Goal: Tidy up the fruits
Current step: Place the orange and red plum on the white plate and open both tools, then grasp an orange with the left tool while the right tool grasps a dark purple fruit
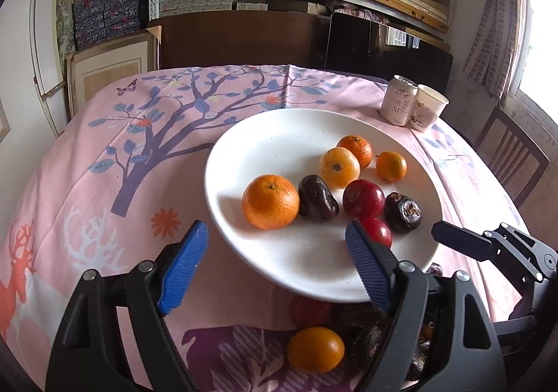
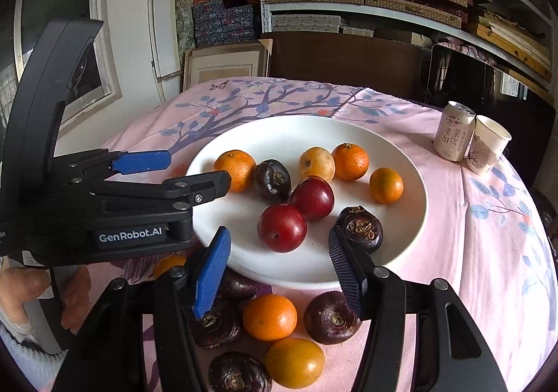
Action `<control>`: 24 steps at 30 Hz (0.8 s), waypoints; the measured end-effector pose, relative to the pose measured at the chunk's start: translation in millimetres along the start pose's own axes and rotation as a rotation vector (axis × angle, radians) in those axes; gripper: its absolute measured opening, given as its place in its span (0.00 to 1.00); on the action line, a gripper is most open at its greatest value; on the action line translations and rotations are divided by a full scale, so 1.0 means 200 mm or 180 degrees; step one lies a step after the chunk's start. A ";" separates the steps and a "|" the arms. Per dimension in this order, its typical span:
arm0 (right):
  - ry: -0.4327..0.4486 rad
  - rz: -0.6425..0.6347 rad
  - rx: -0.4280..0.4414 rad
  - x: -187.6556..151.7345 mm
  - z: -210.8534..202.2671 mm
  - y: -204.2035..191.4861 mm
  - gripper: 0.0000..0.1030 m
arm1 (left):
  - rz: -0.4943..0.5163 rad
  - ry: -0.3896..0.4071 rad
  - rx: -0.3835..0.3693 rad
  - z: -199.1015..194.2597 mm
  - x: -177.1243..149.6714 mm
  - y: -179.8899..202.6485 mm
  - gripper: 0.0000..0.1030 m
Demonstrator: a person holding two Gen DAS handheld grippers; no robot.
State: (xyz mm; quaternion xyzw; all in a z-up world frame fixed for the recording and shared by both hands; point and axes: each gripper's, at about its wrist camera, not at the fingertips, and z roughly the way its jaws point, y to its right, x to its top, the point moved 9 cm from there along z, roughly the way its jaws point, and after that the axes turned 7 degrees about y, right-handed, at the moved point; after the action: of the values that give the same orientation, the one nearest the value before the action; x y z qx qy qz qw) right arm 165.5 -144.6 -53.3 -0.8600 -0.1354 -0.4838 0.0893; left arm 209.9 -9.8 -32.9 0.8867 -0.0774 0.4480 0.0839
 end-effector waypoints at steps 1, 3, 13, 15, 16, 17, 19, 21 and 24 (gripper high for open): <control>0.0014 0.0007 -0.0004 -0.01 -0.01 0.00 0.58 | -0.0028 0.0002 0.0005 -0.02 -0.02 -0.01 0.79; 0.0040 0.0035 -0.0003 -0.02 -0.04 -0.01 0.59 | -0.0087 0.0007 0.0015 -0.05 -0.05 -0.03 0.80; 0.0090 0.0193 -0.0031 -0.12 -0.16 0.02 0.65 | -0.0067 -0.0030 0.0077 -0.15 -0.20 -0.02 0.86; 0.0088 0.0232 -0.0041 -0.15 -0.19 0.03 0.68 | -0.0039 -0.0056 0.0089 -0.16 -0.23 -0.02 0.86; 0.0078 0.0250 -0.0046 -0.16 -0.20 0.04 0.69 | -0.0030 -0.0071 0.0094 -0.16 -0.24 -0.02 0.88; 0.0064 0.0265 -0.0049 -0.18 -0.21 0.05 0.71 | -0.0023 -0.0085 0.0100 -0.17 -0.26 -0.01 0.89; 0.0041 0.0313 -0.0024 -0.21 -0.23 0.06 0.73 | -0.0012 -0.0111 0.0109 -0.18 -0.29 -0.01 0.90; 0.0044 0.0402 0.0015 -0.23 -0.26 0.08 0.75 | -0.0003 -0.0140 0.0107 -0.19 -0.32 -0.01 0.91; 0.0035 0.0551 0.0054 -0.25 -0.28 0.12 0.77 | 0.0040 -0.0193 0.0138 -0.19 -0.35 0.00 0.92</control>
State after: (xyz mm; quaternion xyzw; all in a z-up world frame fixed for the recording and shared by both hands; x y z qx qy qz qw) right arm 102.2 -190.1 -68.2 -0.8650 -0.0642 -0.4778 0.1388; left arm 139.4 2.3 -66.8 0.9010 -0.0758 0.4229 0.0596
